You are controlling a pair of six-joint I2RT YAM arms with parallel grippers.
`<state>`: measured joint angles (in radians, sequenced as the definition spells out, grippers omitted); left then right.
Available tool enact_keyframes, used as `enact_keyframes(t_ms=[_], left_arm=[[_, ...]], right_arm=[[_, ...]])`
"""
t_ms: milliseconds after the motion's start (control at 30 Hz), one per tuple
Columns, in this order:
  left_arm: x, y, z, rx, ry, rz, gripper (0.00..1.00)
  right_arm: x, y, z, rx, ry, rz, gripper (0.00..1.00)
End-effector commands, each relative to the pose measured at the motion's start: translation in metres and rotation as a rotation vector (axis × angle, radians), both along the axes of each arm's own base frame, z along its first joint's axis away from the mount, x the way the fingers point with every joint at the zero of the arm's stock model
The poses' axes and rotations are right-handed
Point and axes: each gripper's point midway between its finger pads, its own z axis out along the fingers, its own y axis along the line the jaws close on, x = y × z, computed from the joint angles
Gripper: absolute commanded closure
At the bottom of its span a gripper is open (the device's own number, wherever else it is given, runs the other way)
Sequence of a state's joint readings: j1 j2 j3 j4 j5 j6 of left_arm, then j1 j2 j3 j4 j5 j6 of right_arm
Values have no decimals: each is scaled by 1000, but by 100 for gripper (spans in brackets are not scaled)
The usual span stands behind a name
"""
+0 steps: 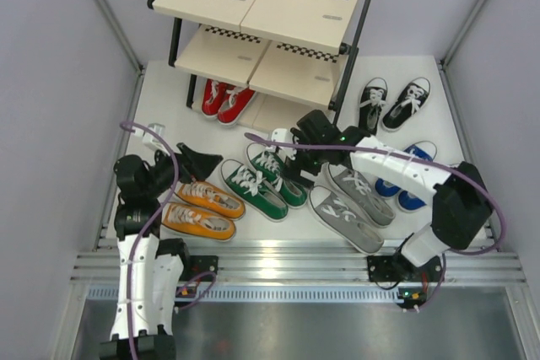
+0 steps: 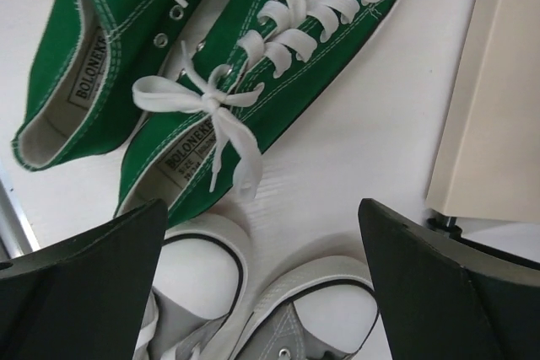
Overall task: Place and organize the shoes onto the shoe shelf
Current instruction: Pick up the shoe at the center of the board.
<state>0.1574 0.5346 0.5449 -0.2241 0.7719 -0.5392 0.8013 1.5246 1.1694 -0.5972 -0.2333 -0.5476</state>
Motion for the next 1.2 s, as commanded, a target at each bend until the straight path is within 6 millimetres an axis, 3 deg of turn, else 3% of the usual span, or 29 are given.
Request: enact_keyframes(t_ms=[0,233,467,567,667,700,767,800,867,900,1167], left_arm=[[-5,-5,7,14,-44,-44,1],[-9,-7,10,12,-60,-56,1],[-12,-8,12,11,-71,-60,1],[-12,-8,13,13,-74,-58,1],[-13,-9,13,13,-77,-62,1],[-13,-10,13,12,-76,-66,1],[-13,-10,13,9,-76,-67,1],[-13,-10,13,8,-72,-67,1],[-13,-11,12,3,-65,-71,1],[-12,-11,9,-3,-51,-65,1],[-6,-19,2,-128,48,-84,1]], right_arm=[[25,22,11,46,-72,-50,5],[11,41,-18,72,86,-45,5],[15,42,-47,25,124,-99,8],[18,41,-54,12,127,-121,15],[19,46,-57,15,138,-124,30],[19,45,-58,11,145,-124,48],[19,47,-56,16,144,-117,66],[19,47,-51,25,135,-115,82],[16,47,-43,38,130,-94,94],[15,47,-29,66,114,-84,100],[0,22,42,233,15,-38,100]])
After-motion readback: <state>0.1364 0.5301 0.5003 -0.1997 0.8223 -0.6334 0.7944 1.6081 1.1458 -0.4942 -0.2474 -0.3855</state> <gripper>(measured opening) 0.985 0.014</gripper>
